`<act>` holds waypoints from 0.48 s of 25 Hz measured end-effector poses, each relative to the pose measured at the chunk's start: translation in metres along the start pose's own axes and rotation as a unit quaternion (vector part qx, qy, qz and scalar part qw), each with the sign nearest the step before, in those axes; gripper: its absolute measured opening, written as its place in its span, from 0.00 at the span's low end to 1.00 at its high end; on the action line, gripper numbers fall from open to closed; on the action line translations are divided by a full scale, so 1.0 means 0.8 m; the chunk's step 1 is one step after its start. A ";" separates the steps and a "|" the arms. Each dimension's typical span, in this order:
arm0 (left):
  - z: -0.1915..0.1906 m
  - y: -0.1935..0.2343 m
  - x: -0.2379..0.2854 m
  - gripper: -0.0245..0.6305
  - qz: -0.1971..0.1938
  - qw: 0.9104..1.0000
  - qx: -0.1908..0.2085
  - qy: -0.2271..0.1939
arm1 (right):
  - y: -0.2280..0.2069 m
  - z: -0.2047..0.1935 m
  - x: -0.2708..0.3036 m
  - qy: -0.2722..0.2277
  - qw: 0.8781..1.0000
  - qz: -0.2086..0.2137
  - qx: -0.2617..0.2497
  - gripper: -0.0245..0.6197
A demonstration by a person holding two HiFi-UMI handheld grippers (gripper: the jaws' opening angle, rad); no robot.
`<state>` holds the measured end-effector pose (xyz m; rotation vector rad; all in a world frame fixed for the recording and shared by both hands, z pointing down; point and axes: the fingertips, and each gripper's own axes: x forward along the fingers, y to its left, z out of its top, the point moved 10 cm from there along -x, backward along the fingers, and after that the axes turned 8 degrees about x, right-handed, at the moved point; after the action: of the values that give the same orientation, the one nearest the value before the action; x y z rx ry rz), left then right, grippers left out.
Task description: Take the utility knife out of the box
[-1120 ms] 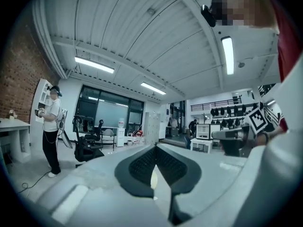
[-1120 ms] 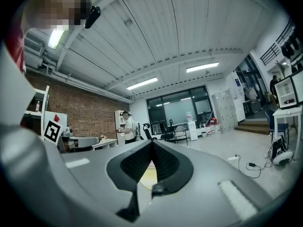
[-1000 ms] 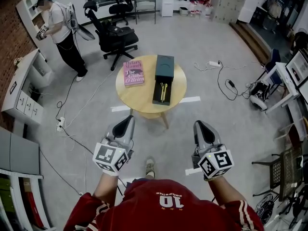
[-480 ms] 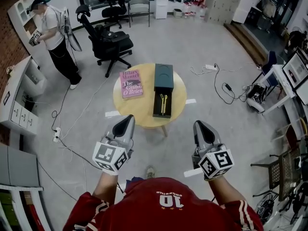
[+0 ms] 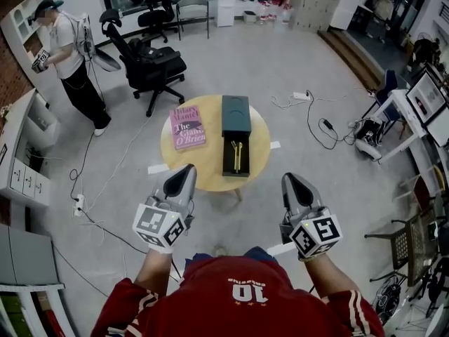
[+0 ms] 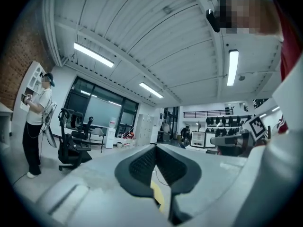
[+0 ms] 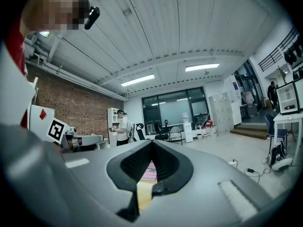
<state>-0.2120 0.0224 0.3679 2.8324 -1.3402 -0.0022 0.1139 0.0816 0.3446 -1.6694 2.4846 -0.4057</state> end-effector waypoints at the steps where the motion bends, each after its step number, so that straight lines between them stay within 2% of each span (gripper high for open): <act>1: 0.000 0.001 0.003 0.04 -0.002 1.000 -0.002 0.000 | -0.002 0.001 0.002 -0.001 1.000 -0.002 0.002 0.04; 7: -0.006 0.005 0.024 0.04 -0.006 1.000 0.018 0.014 | -0.015 0.004 0.021 -0.007 1.000 0.001 0.007 0.04; 12: -0.011 0.010 0.045 0.04 -0.011 1.000 0.018 0.019 | -0.033 -0.002 0.051 -0.001 1.000 0.018 0.015 0.04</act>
<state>-0.1951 -0.0102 0.3768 2.8616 -1.3144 0.0772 0.1217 0.0345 0.3554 -1.6101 2.4900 -0.4351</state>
